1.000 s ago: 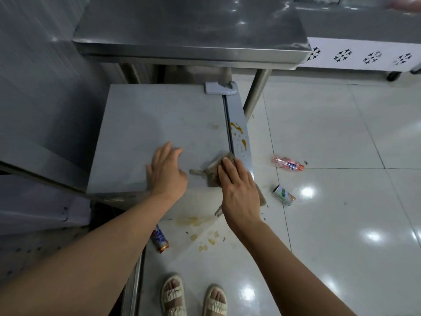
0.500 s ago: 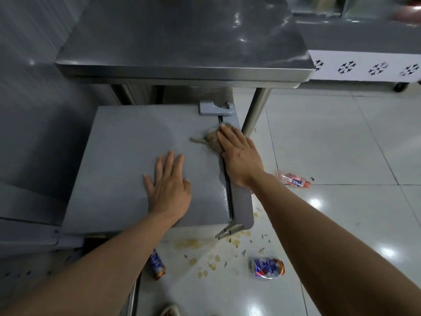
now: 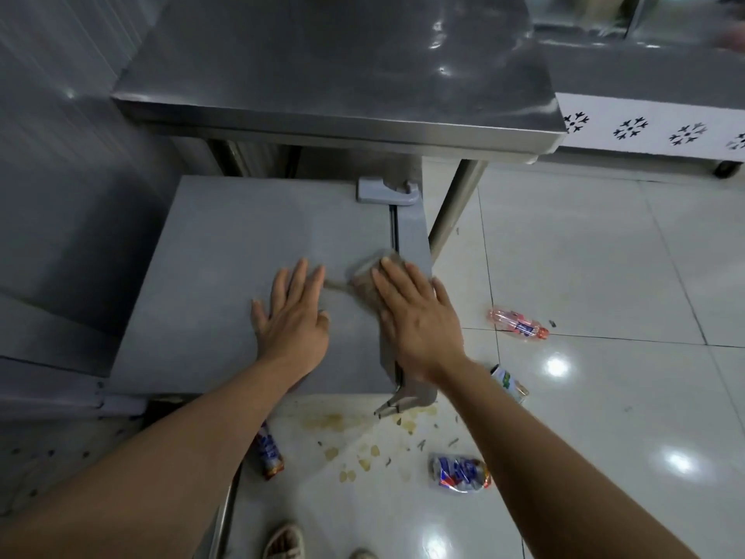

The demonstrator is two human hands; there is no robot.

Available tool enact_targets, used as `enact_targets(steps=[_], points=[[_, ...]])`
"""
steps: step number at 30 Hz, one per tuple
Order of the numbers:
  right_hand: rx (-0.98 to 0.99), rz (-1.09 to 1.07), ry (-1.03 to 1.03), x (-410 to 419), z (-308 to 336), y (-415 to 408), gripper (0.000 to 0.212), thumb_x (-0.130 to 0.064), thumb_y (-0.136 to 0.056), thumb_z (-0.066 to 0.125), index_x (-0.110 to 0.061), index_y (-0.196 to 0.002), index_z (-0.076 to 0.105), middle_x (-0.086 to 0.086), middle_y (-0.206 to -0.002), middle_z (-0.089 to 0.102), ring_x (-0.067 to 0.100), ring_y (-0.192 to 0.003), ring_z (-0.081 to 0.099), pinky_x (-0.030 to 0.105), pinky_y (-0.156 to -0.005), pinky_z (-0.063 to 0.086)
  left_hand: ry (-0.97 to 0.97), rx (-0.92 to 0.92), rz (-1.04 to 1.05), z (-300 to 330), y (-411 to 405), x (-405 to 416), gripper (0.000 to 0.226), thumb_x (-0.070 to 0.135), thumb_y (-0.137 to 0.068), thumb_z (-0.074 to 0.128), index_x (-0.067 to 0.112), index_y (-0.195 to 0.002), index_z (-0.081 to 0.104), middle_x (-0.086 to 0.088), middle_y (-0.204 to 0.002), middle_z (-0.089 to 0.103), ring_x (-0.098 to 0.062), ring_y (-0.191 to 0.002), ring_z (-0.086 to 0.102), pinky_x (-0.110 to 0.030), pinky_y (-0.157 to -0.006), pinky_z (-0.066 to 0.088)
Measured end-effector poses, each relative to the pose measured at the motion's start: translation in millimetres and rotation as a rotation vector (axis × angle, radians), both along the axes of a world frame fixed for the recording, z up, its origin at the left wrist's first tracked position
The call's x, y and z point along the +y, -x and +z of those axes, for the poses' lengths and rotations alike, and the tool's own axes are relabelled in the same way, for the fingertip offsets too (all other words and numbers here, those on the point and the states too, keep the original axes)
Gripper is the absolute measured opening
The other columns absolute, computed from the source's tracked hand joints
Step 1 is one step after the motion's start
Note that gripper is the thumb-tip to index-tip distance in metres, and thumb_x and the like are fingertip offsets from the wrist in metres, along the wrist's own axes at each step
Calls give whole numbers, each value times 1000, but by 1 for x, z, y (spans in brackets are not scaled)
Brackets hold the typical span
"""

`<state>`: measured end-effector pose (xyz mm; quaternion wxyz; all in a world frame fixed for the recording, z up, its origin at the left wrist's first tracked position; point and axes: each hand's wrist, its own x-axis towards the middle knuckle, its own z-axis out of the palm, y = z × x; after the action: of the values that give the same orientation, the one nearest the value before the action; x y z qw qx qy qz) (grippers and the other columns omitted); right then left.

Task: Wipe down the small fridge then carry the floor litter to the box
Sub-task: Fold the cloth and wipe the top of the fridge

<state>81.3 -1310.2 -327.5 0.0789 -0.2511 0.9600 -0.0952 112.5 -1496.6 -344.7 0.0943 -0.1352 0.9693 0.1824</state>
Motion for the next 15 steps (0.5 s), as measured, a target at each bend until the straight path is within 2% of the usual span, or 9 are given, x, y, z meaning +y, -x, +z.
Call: enact_targets(steps=[4,8,12,15], points=[[-10,-63,-21,-14,2,33,56,-38,-98,27,-28,-150,10,-6,-160,2,22,-147,-2,44,-117,5,-16,-28,20,5,3,2,63,24,-95,37,37,-147,4,15,-156,-11,-11,-143,-12,-55,-112,-1],[-19,15,4,-4,1,-35,61,-33,-94,32,-29,-150,9,-7,-159,1,21,-147,-6,44,-119,8,-31,-26,17,7,2,3,64,22,-95,37,37,-147,4,14,-157,-11,-13,-144,-13,-54,-112,-2],[12,92,-2,11,2,-85,63,-25,-86,33,-26,-148,24,-4,-157,16,25,-146,9,47,-116,14,-49,-32,10,6,4,0,64,22,-96,37,37,-148,2,16,-156,-12,-12,-143,-14,-55,-113,-3],[-36,99,27,7,4,-52,61,-26,-90,36,-28,-149,20,-9,-158,11,21,-147,6,44,-118,12,-45,-5,21,6,7,-3,65,22,-92,43,36,-146,11,17,-156,-5,-11,-143,-8,-55,-111,3]])
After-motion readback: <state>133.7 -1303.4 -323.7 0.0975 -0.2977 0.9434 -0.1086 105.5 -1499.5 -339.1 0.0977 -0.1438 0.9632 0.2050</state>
